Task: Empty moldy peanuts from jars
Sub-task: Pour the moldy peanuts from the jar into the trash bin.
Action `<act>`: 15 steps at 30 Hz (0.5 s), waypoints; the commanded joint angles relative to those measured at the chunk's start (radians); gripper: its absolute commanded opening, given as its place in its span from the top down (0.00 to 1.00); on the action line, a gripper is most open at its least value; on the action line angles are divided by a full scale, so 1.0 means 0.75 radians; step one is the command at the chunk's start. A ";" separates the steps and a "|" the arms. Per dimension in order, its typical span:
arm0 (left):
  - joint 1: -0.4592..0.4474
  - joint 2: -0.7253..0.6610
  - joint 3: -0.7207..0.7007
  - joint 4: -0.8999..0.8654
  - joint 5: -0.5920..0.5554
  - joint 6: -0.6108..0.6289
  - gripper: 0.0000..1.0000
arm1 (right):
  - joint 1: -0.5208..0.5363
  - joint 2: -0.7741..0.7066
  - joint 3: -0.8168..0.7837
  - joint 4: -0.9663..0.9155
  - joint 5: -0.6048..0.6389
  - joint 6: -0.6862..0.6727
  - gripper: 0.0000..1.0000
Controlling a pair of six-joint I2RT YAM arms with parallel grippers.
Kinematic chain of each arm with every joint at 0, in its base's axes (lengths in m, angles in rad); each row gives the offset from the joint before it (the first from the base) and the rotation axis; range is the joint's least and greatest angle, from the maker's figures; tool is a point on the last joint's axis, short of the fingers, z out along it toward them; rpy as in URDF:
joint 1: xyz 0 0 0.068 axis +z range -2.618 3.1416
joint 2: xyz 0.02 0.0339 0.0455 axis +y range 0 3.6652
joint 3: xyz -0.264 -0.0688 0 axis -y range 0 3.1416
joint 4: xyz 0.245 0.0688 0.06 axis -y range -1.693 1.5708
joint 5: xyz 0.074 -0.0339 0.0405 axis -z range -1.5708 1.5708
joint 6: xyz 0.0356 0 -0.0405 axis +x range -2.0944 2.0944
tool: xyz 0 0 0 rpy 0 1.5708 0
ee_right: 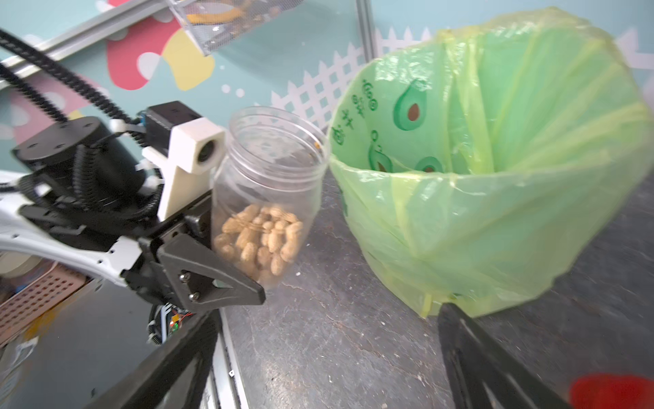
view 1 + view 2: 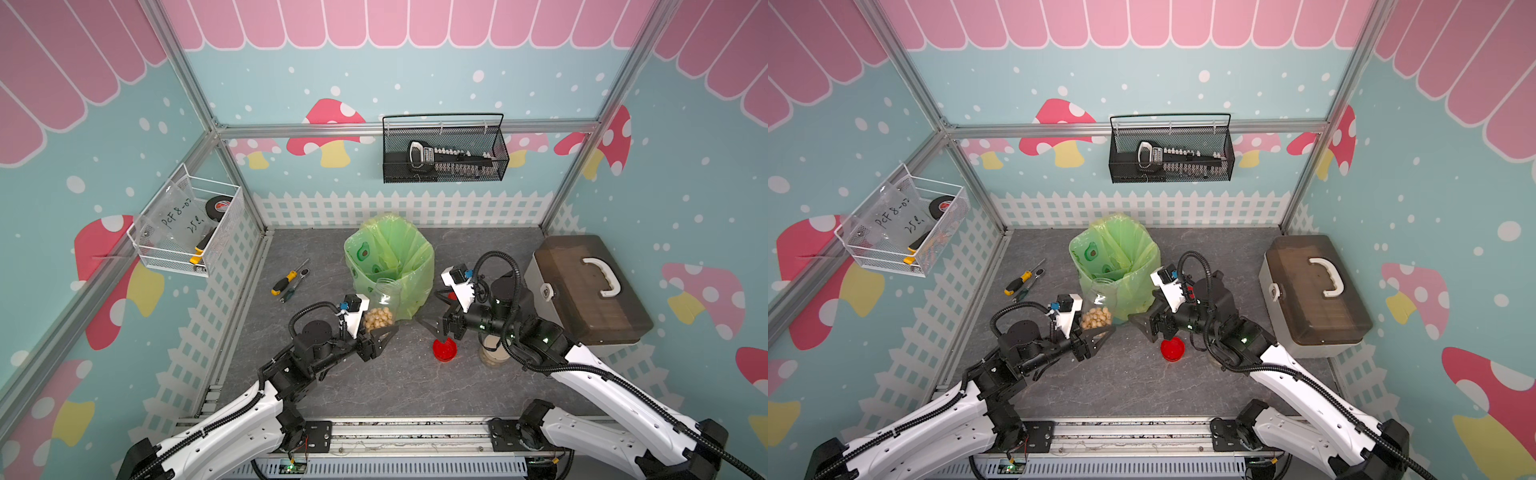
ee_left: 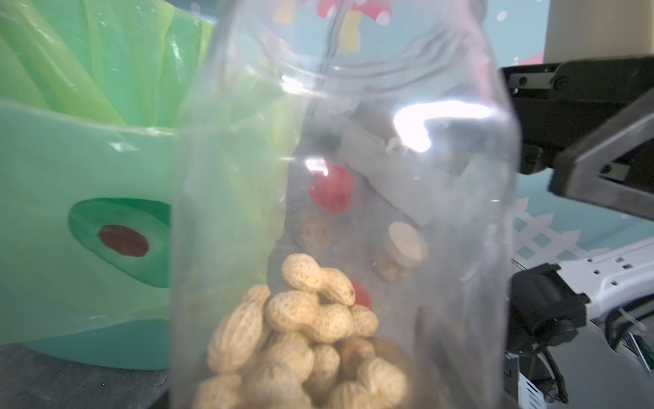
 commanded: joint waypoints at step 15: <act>-0.004 -0.081 0.104 0.024 0.351 -0.073 0.76 | -0.021 0.222 0.077 0.646 -0.638 0.205 0.01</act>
